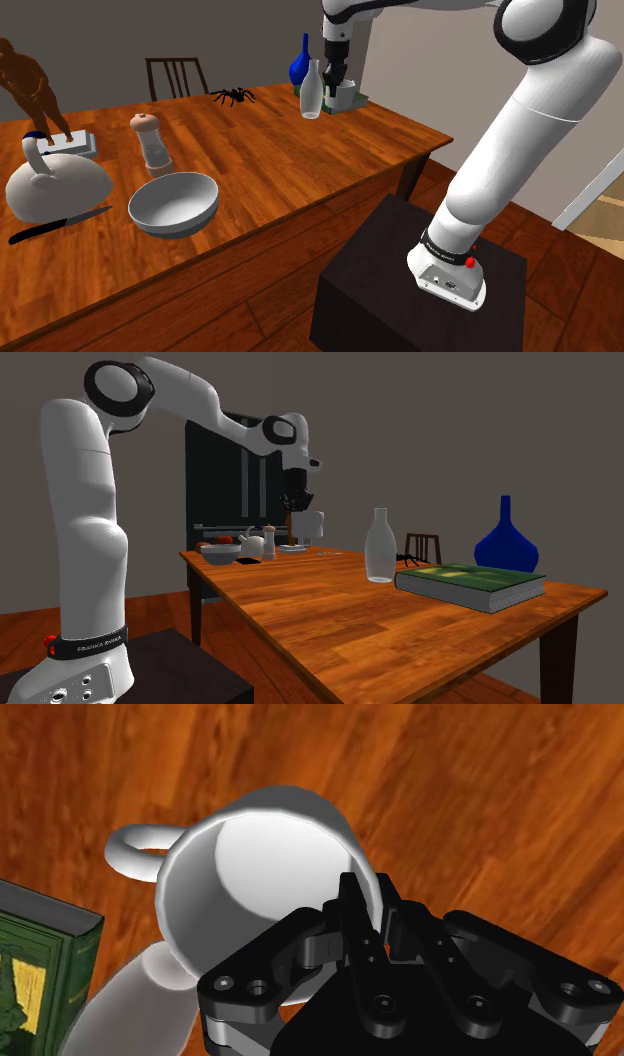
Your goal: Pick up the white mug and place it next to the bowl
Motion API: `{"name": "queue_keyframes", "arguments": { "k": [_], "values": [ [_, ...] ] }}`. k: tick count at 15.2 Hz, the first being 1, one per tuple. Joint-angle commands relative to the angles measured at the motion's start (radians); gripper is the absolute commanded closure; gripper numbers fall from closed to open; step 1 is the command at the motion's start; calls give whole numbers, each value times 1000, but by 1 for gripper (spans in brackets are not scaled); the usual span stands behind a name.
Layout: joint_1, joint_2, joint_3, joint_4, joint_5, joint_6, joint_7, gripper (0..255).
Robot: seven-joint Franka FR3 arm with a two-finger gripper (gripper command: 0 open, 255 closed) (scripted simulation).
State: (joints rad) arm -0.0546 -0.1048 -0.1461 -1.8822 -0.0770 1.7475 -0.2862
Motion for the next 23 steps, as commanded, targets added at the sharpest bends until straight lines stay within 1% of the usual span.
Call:
{"name": "queue_keyframes", "arguments": {
  "k": [1,7,13,18,23],
  "values": [
    [22,5,27,6,5,-4,49,255],
    [87,52,102,61,20,-21,185,255],
    [152,133,171,160,28,-46,316,255],
    [209,227,221,280,25,-77,421,255],
    [272,348,262,444,12,-125,522,255]
  ]
}}
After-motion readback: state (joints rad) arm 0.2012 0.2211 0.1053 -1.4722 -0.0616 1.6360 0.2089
